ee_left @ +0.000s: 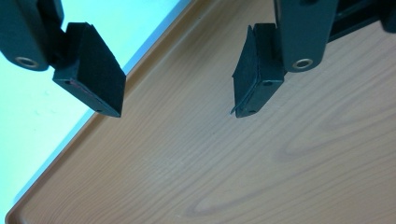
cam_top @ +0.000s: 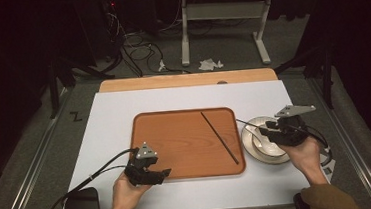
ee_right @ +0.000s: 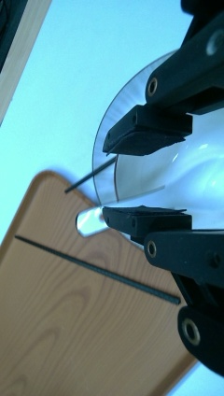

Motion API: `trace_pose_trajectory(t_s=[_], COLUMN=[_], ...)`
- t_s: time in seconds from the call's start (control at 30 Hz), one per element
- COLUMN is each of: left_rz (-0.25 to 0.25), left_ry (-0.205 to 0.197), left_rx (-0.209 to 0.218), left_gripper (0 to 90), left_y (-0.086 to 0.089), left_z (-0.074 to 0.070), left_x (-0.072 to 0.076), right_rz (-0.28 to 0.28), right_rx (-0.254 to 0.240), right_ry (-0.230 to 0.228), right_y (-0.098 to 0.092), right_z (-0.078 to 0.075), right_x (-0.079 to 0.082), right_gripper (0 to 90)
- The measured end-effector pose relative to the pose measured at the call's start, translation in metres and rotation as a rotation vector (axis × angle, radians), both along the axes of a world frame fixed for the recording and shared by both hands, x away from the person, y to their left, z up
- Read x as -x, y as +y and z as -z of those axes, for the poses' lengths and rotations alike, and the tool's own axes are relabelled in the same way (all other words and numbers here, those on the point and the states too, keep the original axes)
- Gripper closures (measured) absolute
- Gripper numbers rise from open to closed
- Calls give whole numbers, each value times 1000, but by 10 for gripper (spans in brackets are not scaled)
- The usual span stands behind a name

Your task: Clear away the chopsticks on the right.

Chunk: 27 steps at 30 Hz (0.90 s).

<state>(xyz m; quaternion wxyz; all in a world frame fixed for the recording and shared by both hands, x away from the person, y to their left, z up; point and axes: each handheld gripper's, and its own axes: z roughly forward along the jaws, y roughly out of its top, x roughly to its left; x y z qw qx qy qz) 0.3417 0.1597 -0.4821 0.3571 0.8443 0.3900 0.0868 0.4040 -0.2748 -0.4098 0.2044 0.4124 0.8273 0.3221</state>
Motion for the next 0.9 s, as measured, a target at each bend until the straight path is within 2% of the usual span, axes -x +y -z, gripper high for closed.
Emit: trace_pose_trajectory(t_s=[0.27, 0.5, 0.67, 0.73, 0.9], left_rz=[2, -1, 0, 0, 1], left_ry=[5, 3, 4, 4, 9], left_rx=[-3, -4, -2, -3, -5], left_gripper=[343, 342, 343, 342, 343], left_y=[0, 0, 0, 0, 0], left_z=[0, 0, 0, 0, 1], left_x=[0, 1, 1, 1, 0], right_rz=[74, 129, 194, 219, 242], right_rx=[-30, -43, -30, -22, -1], right_ry=[-19, -23, -27, -10, 78], right_y=[-35, -53, -68, -74, -80], right_z=[-2, 3, 4, 7, 18], right_x=[-5, -7, -7, -7, -11], right_gripper=[649, 679, 702, 704, 692])
